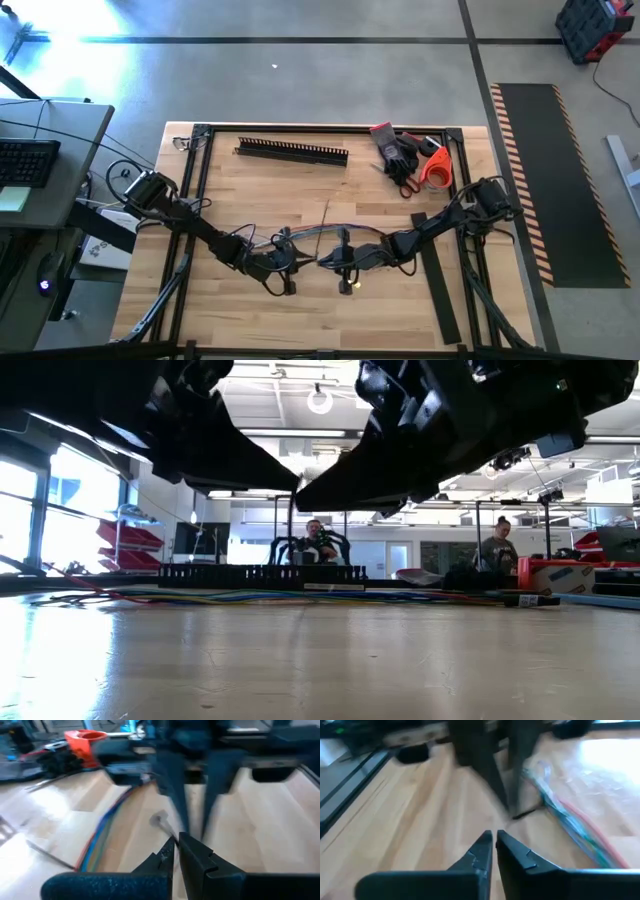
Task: Ziptie cables
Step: Wrap the black zip tie around the cables
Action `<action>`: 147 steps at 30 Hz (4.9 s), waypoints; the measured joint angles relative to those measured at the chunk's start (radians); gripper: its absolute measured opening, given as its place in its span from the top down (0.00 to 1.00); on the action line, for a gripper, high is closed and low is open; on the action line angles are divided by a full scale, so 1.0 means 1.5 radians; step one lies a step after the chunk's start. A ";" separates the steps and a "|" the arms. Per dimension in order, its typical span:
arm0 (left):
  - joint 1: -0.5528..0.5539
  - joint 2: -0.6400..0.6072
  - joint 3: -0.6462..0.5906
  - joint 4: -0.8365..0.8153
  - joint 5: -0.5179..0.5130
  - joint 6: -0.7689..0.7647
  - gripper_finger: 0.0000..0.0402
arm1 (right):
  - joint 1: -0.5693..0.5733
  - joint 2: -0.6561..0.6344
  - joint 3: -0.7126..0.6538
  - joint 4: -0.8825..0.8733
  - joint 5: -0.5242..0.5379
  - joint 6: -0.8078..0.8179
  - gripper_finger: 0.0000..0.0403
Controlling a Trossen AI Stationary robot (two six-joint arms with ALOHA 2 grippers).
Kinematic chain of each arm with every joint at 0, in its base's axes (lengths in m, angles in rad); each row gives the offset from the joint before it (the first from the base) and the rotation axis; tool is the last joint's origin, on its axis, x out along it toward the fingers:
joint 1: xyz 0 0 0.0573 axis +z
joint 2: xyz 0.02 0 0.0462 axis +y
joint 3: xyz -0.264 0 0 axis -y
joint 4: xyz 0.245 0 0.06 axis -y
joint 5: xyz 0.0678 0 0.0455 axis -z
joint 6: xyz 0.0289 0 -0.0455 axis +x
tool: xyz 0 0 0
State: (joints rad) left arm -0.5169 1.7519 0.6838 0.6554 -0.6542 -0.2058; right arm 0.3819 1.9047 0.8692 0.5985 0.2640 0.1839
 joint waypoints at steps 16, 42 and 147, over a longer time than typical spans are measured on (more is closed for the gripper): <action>-0.004 0.000 0.000 -0.005 -0.001 0.000 1.00 | 0.008 -0.057 0.001 -0.072 0.037 0.031 0.65; -0.006 0.000 0.000 0.002 0.008 0.000 1.00 | -0.009 0.028 0.000 0.011 0.059 -0.013 0.70; -0.005 0.124 0.000 0.225 -0.011 0.058 0.83 | 0.012 0.015 0.025 0.088 0.014 0.001 1.00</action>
State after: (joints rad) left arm -0.5243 1.9381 0.6842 0.9932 -0.6713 -0.1195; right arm 0.4004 1.9271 0.9070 0.7300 0.2856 0.1855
